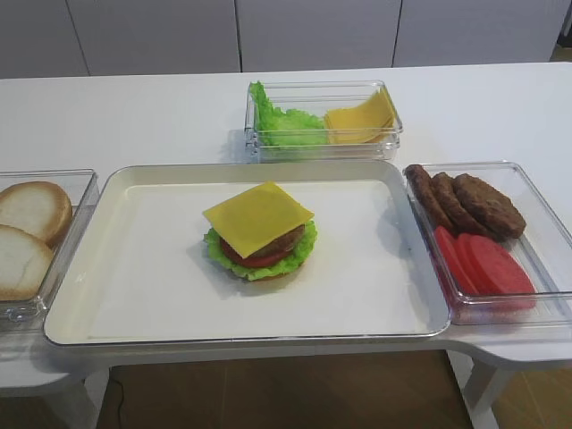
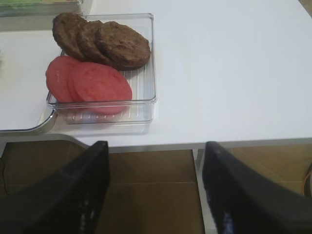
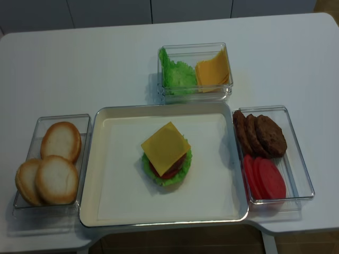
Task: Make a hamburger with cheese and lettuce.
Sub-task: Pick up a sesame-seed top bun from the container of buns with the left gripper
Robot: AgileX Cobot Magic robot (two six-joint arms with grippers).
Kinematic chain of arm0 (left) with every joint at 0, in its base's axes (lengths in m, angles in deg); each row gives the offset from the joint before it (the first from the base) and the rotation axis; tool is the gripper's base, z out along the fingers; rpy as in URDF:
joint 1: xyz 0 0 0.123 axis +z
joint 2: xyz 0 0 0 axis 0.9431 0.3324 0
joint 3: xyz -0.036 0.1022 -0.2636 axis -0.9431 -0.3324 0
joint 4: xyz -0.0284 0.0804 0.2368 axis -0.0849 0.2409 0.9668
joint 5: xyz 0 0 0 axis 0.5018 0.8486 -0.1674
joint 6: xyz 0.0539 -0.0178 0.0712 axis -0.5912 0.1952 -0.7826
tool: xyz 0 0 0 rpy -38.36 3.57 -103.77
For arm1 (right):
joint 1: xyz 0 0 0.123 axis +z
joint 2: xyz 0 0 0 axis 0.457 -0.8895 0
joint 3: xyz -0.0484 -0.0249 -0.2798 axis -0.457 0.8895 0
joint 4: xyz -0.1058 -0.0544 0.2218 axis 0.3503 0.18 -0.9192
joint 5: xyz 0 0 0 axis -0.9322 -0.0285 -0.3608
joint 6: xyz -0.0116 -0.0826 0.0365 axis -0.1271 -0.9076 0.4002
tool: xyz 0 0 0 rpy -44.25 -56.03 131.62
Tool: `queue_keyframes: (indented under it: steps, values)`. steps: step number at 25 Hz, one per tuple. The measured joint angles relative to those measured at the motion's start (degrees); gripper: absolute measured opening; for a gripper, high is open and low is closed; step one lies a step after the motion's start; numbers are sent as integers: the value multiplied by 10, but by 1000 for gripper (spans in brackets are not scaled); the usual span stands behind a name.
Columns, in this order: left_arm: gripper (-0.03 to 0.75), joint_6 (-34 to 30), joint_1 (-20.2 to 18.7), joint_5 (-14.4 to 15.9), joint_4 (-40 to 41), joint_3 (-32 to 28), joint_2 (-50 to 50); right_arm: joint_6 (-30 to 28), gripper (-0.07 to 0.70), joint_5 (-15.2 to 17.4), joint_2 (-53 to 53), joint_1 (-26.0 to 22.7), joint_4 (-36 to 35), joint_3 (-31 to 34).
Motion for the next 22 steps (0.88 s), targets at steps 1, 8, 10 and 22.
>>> queue_keyframes:
  steps: [1, 8, 10, 22]
  values:
    - [421, 0, 0, 0, 0, 0, 0, 0, 455, 0, 0, 0, 0, 0]
    - [421, 0, 0, 0, 0, 0, 0, 0, 455, 0, 0, 0, 0, 0]
    - [421, 0, 0, 0, 0, 0, 0, 0, 454, 0, 0, 0, 0, 0]
    - [421, 0, 0, -5, 0, 0, 0, 0, 454, 0, 0, 0, 0, 0]
